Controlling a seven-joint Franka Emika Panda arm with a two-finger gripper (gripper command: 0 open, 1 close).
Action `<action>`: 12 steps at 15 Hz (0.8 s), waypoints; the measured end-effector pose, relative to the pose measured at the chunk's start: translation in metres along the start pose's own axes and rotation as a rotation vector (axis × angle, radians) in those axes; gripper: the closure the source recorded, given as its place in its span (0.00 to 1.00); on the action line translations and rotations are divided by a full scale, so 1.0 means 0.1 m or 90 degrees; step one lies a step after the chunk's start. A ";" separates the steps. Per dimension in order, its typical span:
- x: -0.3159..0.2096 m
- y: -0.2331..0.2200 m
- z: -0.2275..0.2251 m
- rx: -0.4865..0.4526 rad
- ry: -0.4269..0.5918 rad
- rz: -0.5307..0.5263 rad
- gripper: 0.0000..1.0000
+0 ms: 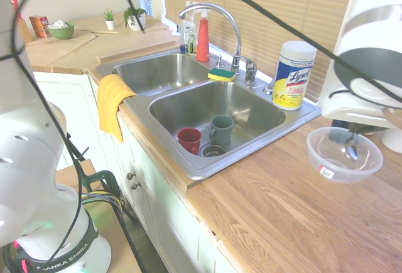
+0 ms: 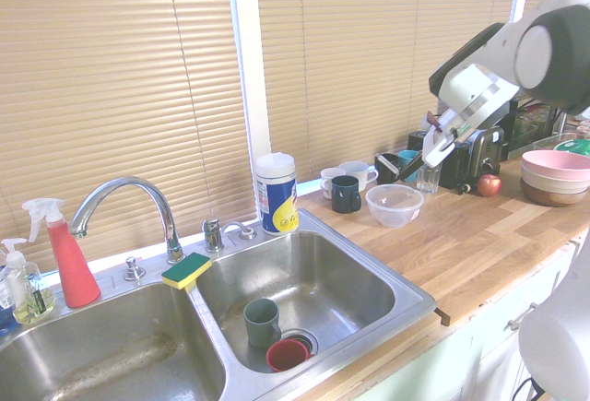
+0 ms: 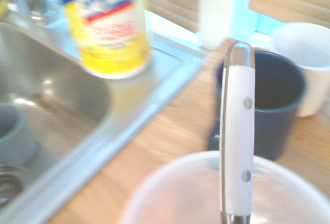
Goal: Put the spoon into the sink
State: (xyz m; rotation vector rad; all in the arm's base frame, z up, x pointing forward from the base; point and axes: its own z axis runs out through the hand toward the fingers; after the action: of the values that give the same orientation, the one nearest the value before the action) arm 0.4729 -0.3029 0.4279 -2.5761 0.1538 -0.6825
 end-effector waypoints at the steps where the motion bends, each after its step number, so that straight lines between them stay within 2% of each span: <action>1: -0.13 -0.11 -0.02 -0.002 -0.004 -0.003 1.00; 7: -0.97 -0.61 -0.10 -0.028 -0.015 0.008 1.00; 9: -1.10 -0.70 -0.06 -0.036 -0.020 0.014 1.00; 12: -1.15 -0.89 0.09 -0.052 -0.020 -0.022 1.00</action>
State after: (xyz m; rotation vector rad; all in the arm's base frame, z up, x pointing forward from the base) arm 0.3764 -0.1950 0.4120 -2.6720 0.1303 -0.6610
